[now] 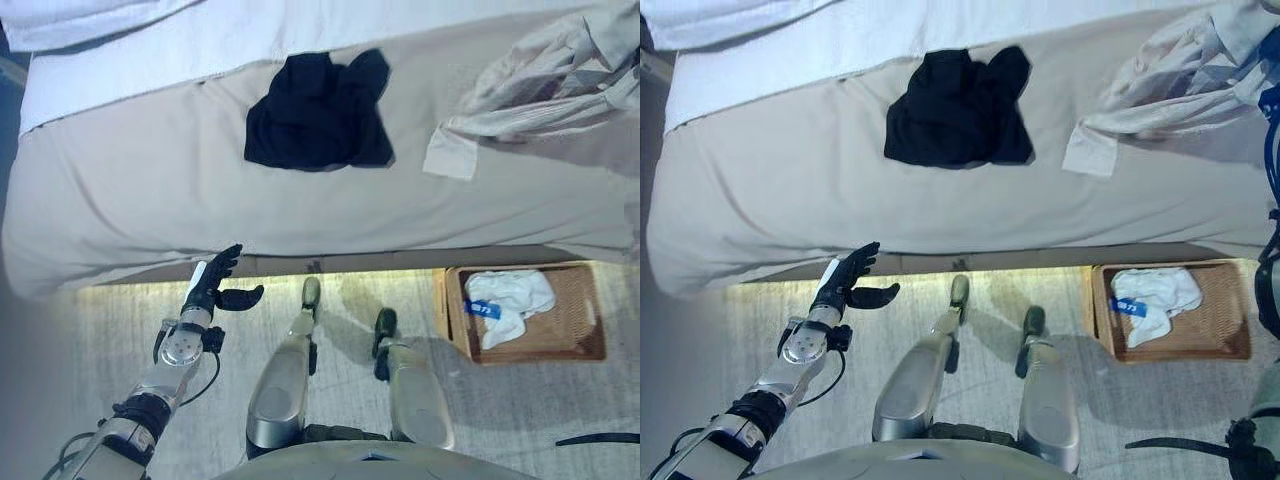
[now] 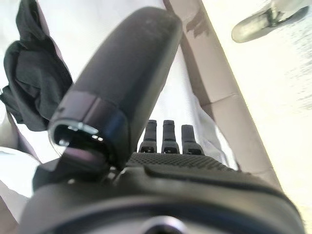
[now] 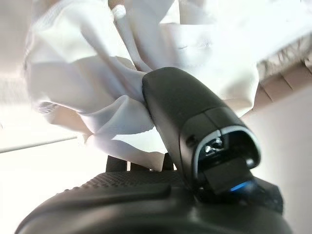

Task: Pick up the clothes from the bed and place them into the basket

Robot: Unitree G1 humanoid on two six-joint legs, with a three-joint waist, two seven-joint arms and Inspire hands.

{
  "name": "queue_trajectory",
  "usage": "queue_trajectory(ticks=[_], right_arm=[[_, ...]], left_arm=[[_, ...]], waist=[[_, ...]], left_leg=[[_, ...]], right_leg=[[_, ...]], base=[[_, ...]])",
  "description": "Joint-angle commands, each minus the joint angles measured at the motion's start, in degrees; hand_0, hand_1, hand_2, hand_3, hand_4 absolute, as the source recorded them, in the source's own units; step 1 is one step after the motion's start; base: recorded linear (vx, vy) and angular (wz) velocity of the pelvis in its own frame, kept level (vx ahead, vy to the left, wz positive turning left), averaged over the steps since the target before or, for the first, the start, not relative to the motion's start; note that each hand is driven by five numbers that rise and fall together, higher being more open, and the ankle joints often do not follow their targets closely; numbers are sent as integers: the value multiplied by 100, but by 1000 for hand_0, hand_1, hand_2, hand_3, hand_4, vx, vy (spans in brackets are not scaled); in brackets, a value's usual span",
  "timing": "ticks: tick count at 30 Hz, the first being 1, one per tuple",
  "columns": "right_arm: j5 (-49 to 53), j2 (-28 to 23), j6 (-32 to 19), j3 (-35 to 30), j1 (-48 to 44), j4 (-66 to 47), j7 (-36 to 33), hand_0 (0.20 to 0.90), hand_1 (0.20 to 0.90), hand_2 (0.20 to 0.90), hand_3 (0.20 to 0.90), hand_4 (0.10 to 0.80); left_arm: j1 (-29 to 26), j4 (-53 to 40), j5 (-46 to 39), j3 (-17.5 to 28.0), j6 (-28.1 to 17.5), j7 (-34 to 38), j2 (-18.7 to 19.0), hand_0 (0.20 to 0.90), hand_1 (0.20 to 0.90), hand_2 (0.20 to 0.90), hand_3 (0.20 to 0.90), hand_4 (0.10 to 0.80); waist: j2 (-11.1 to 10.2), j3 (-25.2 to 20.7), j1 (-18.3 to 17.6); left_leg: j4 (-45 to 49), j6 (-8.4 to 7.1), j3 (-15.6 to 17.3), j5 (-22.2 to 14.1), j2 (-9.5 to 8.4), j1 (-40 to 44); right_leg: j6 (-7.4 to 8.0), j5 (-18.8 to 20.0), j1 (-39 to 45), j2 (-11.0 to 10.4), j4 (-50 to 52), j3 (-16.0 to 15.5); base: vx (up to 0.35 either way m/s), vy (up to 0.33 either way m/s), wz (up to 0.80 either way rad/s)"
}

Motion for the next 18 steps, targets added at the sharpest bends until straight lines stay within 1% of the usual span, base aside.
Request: queue_trajectory(ticks=[1, 7, 10, 15, 18], right_arm=[[110, -705, -572, 132, 190, -662, -292, 300, 300, 300, 200, 100], [212, -965, -594, 31, 320, -864, -237, 300, 300, 300, 200, 100], [251, -1126, -708, 34, 319, -856, -127, 300, 300, 300, 200, 100], [213, -1288, -828, 33, 337, -952, -97, 300, 300, 300, 200, 100], [216, -1359, -800, 17, 367, -1077, -70, 300, 300, 300, 200, 100]], left_arm=[[390, 346, 270, 150, -132, 24, 120, 900, 900, 900, 900, 800], [551, 824, 431, 284, -32, -38, 44, 900, 900, 900, 900, 800], [576, 1085, 516, 302, 44, -70, -18, 900, 900, 900, 900, 800], [526, 1367, 527, 324, -12, -121, -84, 900, 900, 900, 900, 800], [499, 1438, 575, 327, -62, -149, -121, 900, 900, 900, 900, 800]], waist=[[-472, -1304, -43], [-621, -1792, -211], [-682, -2081, -333], [-741, -2300, -515], [-766, -2372, -607]], left_leg=[[16, 24, 253, -845, -119, 468], [-84, 44, 367, -943, -99, 833], [-134, 51, 447, -1018, -81, 1044], [-183, 55, 568, -1131, -59, 1279], [-183, 54, 616, -1176, -53, 1337]], right_leg=[[-99, 395, 352, 63, -658, 177], [-43, 472, 658, 66, -876, 361], [-12, 508, 812, 75, -968, 478], [40, 588, 968, 70, -1107, 674], [71, 640, 990, 68, -1157, 786]], base=[[101, 26, -11], [94, 45, -9], [128, 72, -11], [64, 75, -16], [17, 62, -13]])
